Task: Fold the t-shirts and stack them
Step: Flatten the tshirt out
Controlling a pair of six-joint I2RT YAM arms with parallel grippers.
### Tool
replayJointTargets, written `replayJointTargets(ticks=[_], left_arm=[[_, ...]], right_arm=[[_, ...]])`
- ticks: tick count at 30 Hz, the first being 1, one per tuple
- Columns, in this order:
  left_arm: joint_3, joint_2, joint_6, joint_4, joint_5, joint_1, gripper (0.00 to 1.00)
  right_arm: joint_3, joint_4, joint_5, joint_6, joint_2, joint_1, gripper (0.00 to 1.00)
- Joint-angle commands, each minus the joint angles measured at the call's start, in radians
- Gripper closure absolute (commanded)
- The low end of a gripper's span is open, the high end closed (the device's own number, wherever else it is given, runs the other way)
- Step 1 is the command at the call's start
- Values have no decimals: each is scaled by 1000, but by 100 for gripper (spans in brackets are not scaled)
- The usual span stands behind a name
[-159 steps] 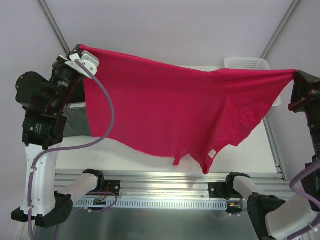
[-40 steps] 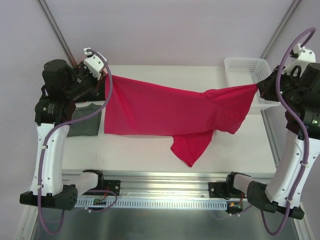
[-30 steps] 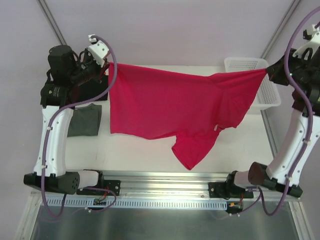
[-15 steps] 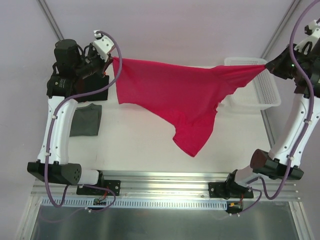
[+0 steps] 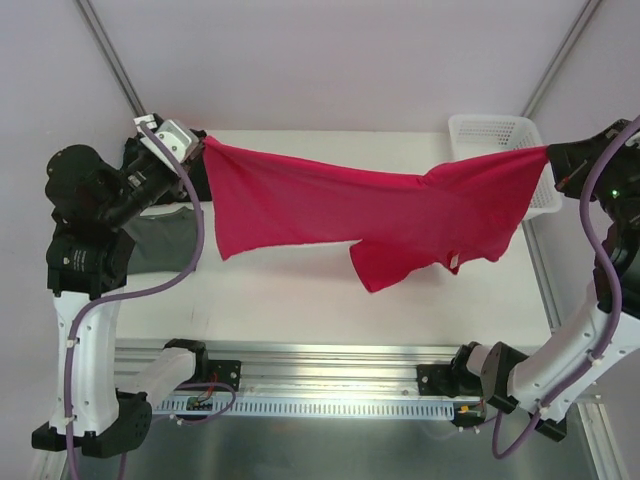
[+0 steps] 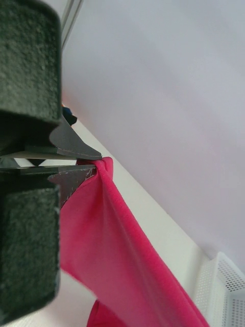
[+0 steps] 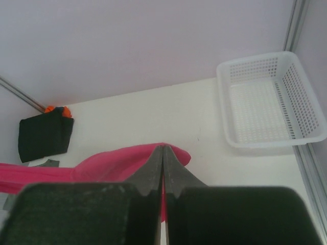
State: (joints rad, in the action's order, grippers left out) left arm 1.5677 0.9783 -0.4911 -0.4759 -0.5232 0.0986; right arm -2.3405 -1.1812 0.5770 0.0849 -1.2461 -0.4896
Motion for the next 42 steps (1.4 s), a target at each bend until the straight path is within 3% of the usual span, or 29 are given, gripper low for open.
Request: replayJointTargets(ticks=[1,9,16,22,29,33,36,42], left_arm=[[57,22,16,42,0,3,100],[115,151,-72,42,8,3,100],[163,353,-99,100,29,3,100],[285,442,-49,138,69,3,100],[264,333,-23,137,68,6,100],[207,226,-20,135,81,4,100],[158,117,-15,131,89,4,100],[173,42,26,76,155,4,100]], right_arm=[[-34,21,69,-74,-1,-33,99],[-72,181,119,-204,-162,-142,100],[-138,250,72,-163,-344,-165,99],[-99,299,75,-166,-340,-173,99],[3,319,155,-154,-216,-175,99],[-5,262,181,-15,-112,-178,100],[16,247,214,3,-52,-228,99],[84,178,320,15,89,-314,100]])
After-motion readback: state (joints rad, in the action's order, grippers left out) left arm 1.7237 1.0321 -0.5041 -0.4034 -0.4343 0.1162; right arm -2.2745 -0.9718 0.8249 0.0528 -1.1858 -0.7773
